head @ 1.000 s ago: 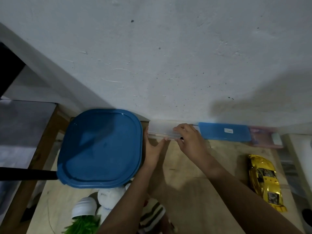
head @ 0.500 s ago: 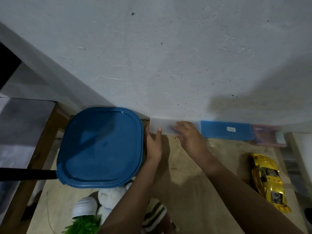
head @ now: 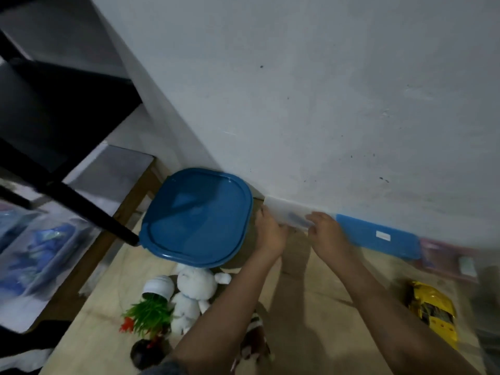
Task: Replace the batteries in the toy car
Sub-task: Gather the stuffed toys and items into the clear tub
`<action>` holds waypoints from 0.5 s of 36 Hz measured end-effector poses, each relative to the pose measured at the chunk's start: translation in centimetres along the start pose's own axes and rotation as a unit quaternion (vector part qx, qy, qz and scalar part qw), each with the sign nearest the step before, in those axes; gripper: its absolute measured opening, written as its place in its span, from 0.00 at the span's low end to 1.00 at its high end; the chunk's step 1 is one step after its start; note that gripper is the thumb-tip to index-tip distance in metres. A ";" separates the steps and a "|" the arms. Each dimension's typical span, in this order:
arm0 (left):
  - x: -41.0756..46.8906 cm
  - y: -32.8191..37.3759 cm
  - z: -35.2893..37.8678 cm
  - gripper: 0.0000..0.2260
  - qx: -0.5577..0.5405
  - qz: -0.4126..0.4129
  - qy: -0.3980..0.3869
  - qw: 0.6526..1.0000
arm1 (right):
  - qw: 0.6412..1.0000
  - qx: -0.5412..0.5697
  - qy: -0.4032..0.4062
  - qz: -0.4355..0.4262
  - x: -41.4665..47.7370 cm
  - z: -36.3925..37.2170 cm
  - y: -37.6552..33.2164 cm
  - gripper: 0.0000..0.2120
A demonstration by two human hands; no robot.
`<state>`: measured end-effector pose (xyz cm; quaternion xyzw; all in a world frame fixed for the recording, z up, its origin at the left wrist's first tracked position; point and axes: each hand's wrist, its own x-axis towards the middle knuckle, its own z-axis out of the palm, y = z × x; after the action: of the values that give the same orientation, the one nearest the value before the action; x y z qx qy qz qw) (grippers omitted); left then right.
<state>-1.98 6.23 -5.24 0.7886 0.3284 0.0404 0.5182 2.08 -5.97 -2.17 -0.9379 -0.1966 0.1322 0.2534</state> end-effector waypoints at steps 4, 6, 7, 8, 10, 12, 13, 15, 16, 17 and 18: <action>-3.7 1.1 -3.7 0.22 -0.022 0.051 -0.052 0.997 | 0.997 0.066 0.032 0.010 -0.8 -1.1 -1.6 0.14; -5.8 1.1 -7.1 0.21 -0.057 0.090 -0.027 0.994 | 0.995 0.091 0.044 0.006 -1.1 -1.3 -2.9 0.13; -6.7 0.7 -9.1 0.21 -0.072 0.101 -0.002 0.992 | 0.994 0.103 0.046 0.003 -1.3 -1.4 -3.7 0.12; -7.6 0.3 -11.2 0.21 -0.084 0.114 0.028 0.989 | 0.992 0.115 0.048 -0.003 -1.4 -1.4 -4.7 0.12; -8.8 -1.5 -15.3 0.21 -0.111 0.124 0.081 0.983 | 0.988 0.145 0.041 -0.025 -1.7 -0.6 -7.1 0.12; -9.3 -4.0 -19.2 0.23 -0.128 0.119 0.109 0.978 | 0.984 0.173 0.015 -0.048 -2.2 0.7 -9.8 0.12; -9.4 -5.3 -20.8 0.24 -0.128 0.113 0.114 0.979 | 0.982 0.176 -0.002 -0.061 -2.5 1.5 -11.2 0.12; -9.4 -7.7 -23.6 0.26 -0.124 0.097 0.107 0.982 | 0.980 0.168 -0.036 -0.096 -3.0 3.5 -13.9 0.12; -9.2 -8.7 -24.6 0.27 -0.121 0.086 0.101 0.984 | 0.980 0.160 -0.052 -0.111 -3.2 4.6 -15.2 0.12; -8.8 -9.8 -25.6 0.30 -0.118 0.074 0.093 0.986 | 0.979 0.151 -0.067 -0.118 -3.4 5.6 -16.6 0.12; -8.3 -10.8 -26.4 0.33 -0.112 0.063 0.080 0.988 | 0.979 0.145 -0.079 -0.121 -3.6 6.6 -17.9 0.11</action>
<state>-24.25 25.13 0.04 0.7391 0.3117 0.1727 0.5716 -8.78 9.48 2.24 -0.8468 -0.3070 0.2016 0.3848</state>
